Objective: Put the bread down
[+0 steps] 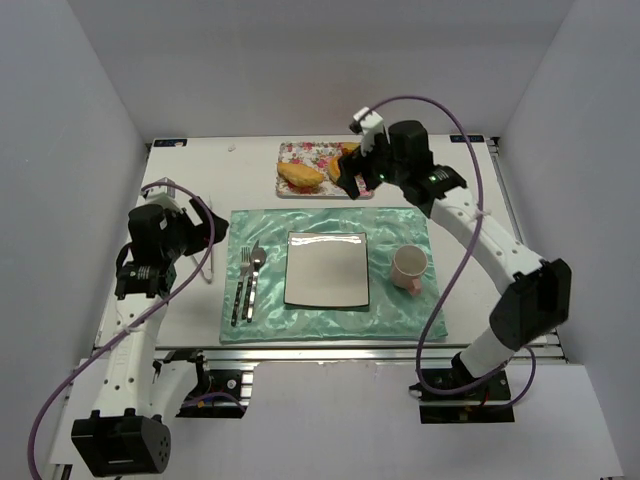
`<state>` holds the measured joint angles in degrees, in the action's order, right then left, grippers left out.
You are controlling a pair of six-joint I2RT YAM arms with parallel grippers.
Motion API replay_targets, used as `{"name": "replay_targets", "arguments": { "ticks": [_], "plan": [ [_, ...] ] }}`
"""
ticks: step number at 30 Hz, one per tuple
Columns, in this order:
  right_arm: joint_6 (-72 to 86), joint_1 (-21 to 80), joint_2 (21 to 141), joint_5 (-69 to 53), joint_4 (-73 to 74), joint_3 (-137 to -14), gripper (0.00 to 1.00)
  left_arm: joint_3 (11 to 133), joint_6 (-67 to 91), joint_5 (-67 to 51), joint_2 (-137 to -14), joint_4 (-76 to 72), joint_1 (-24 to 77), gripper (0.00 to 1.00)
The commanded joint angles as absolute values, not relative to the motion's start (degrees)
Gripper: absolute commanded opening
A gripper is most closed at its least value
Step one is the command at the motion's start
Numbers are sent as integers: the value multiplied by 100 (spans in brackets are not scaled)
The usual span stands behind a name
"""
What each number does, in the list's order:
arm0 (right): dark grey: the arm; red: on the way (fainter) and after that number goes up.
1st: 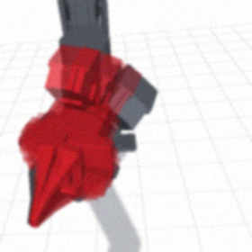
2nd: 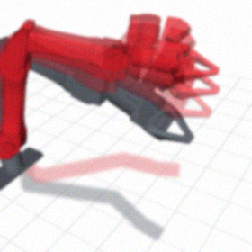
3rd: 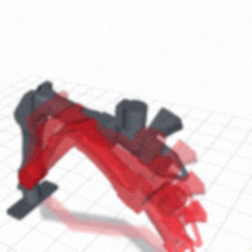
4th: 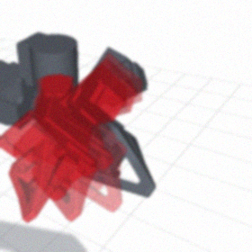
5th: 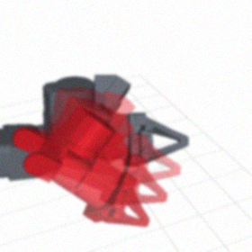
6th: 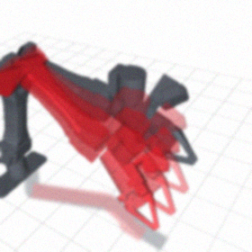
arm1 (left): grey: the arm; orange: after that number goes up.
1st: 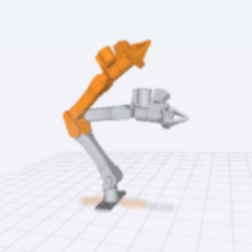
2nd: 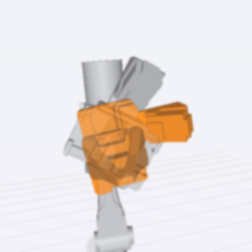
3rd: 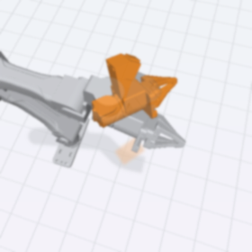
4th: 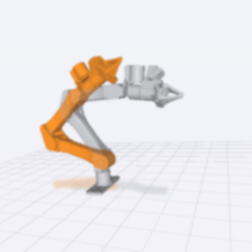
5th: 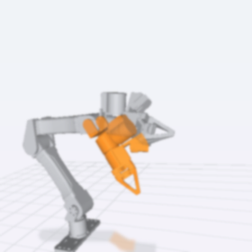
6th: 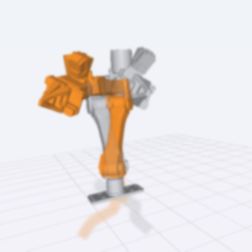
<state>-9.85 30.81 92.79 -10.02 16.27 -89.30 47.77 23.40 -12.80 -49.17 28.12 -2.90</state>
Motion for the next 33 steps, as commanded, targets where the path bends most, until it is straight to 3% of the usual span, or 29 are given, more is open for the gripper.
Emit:
{"name": "replay_targets", "arguments": {
  "ticks": [1, 3, 6, 9, 10, 11, 12, 13, 14, 15, 16, 17, 18, 33],
  "plan": [
    [-1256, 2760, 8414, -1825, 1302, -8061, 89, 4852, 2311, -1073, -4992, 2663, -308, 98],
    [-1536, 2620, 8131, -2291, 1187, -7788, 89, 4825, 2329, -985, -5027, 2646, -308, 97],
    [-2127, 2505, 7753, -2672, 1204, -7349, 89, 4773, 2364, -791, -5097, 2602, -316, 87],
    [-1943, 2435, 7638, -2566, 1309, -7120, 83, 4781, 2268, -660, -5203, 2610, -308, 57],
    [-1803, 2374, 7629, -2566, 1318, -7041, 63, 4790, 2224, -572, -5247, 2654, -308, 43],
    [-1732, 2338, 7594, -2566, 1336, -7005, 47, 4825, 2215, -432, -5299, 2724, -308, 17],
    [-1662, 2242, 7576, -2584, 1336, -6970, 32, 4895, 2197, -91, -5422, 2942, -308, 11],
    [-1600, 2206, 7559, -2627, 1327, -6935, 27, 4922, 2110, 138, -5492, 3049, -308, 11],
    [-1547, 2163, 7541, -2680, 1345, -6917, 35, 4939, 2075, 271, -5571, 3146, -316, 14],
    [-1564, 2127, 7558, -2733, 1388, -6943, 53, 4939, 2057, 420, -5659, 3329, -308, 48],
    [-1591, 2057, 7559, -2786, 1441, -6952, 76, 4939, 2022, 726, -5852, 3427, -316, 70],
    [-1591, 2031, 7559, -2847, 1485, -6961, 89, 4948, 2021, 869, -5975, 3523, -308, 86],
    [-1547, 1995, 7559, -2856, 1477, -6935, 89, 4948, 2030, 992, -6107, 3672, -308, 98],
    [-1020, 1371, 7681, -3094, 1318, -6987, 89, 4939, 1503, 888, -8612, 2426, -316, 98]
  ]
}}
